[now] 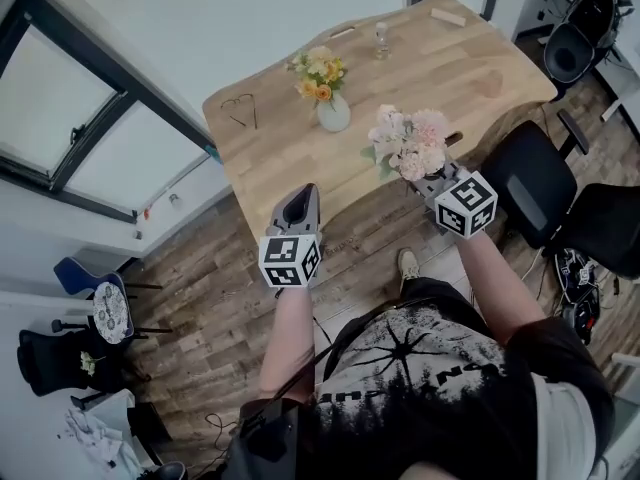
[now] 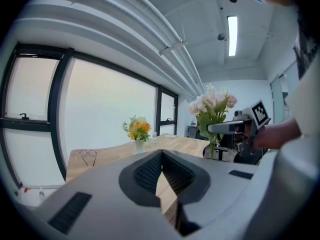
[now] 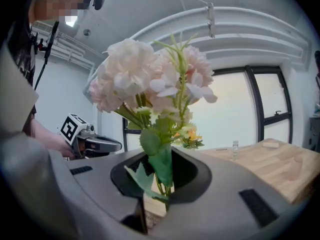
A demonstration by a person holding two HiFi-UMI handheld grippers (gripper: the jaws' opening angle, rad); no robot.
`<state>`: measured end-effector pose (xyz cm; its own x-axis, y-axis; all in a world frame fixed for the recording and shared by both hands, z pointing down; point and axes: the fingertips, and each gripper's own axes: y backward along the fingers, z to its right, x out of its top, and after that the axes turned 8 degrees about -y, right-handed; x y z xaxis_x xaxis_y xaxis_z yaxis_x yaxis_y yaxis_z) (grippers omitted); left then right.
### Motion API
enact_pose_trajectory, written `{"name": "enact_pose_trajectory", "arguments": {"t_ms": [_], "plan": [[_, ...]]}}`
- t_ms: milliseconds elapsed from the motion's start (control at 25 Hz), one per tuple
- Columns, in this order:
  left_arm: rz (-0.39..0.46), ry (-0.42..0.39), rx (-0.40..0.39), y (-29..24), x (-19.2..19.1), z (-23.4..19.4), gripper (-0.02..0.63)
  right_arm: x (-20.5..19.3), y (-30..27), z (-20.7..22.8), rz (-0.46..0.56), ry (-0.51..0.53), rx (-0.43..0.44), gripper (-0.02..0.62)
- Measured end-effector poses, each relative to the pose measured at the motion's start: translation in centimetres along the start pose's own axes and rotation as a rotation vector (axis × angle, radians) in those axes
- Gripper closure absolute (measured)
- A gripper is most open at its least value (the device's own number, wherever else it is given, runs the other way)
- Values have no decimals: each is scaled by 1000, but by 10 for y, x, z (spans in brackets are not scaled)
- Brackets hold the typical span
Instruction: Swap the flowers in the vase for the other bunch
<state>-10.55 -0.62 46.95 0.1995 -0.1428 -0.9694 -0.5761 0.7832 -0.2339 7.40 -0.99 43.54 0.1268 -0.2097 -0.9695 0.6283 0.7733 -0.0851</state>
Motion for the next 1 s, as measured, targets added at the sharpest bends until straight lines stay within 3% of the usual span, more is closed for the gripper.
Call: {"name": "enact_pose_trajectory", "arguments": {"t_ms": [400, 600, 1000], "plan": [[-17, 49, 89, -66, 14, -24, 592, 27, -39, 68, -20, 2, 76, 532], [-13, 35, 129, -99, 24, -31, 592, 37, -56, 106, -17, -4, 111, 532], [-7, 71, 233, -126, 29, -56, 592, 44, -87, 155, -26, -13, 173, 532]]}}
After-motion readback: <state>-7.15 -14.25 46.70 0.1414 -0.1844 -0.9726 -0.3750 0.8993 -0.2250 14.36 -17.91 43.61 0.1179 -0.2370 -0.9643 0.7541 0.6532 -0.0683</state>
